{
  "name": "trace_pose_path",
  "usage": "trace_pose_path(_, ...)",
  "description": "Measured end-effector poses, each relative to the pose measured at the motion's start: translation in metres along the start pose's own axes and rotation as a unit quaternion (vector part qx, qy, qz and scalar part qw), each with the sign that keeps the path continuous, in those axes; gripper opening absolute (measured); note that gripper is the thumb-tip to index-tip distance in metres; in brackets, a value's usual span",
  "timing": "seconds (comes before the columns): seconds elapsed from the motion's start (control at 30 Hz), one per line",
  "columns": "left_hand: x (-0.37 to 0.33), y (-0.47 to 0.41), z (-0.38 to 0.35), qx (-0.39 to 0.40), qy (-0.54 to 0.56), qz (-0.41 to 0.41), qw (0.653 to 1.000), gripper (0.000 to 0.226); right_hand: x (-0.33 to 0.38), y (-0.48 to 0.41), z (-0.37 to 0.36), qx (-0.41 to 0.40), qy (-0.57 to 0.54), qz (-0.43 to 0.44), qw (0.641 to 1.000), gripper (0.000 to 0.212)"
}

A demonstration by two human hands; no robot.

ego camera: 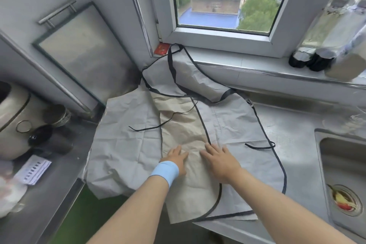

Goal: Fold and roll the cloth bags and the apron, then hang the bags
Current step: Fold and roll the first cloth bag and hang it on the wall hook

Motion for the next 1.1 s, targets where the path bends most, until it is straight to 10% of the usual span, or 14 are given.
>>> trace_pose_path(0.17, 0.022, 0.003, 0.023, 0.017, 0.061, -0.005, 0.998, 0.045, 0.012, -0.024, 0.029, -0.022, 0.035, 0.012, 0.999, 0.027)
trace_pose_path(0.57, 0.096, -0.039, 0.127, -0.17, 0.188, 0.022, 0.967, 0.041, 0.029, -0.153, 0.102, -0.117, -0.074, -0.053, 0.989, 0.042)
trace_pose_path(0.83, 0.085, -0.089, 0.141, -0.167, 0.256, -0.039, 0.951, 0.038, -0.001, -0.195, 0.091, -0.086, -0.143, -0.125, 0.978, 0.014)
trace_pose_path(0.97, 0.077, -0.101, 0.142, -0.1, 0.211, -0.028, 0.972, 0.026, -0.037, -0.182, 0.109, -0.149, -0.304, -0.162, 0.927, 0.02)
trace_pose_path(1.1, 0.052, -0.096, 0.149, -0.033, 0.355, -0.061, 0.932, 0.013, -0.063, -0.162, 0.119, -0.153, -0.575, -0.216, 0.774, 0.022)
Point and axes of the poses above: each hand's wrist, its own y-axis away from the middle knuckle, its own z-axis out of the back of the hand, x = y × z, the point moved 9 cm from there along -y, towards the middle knuckle
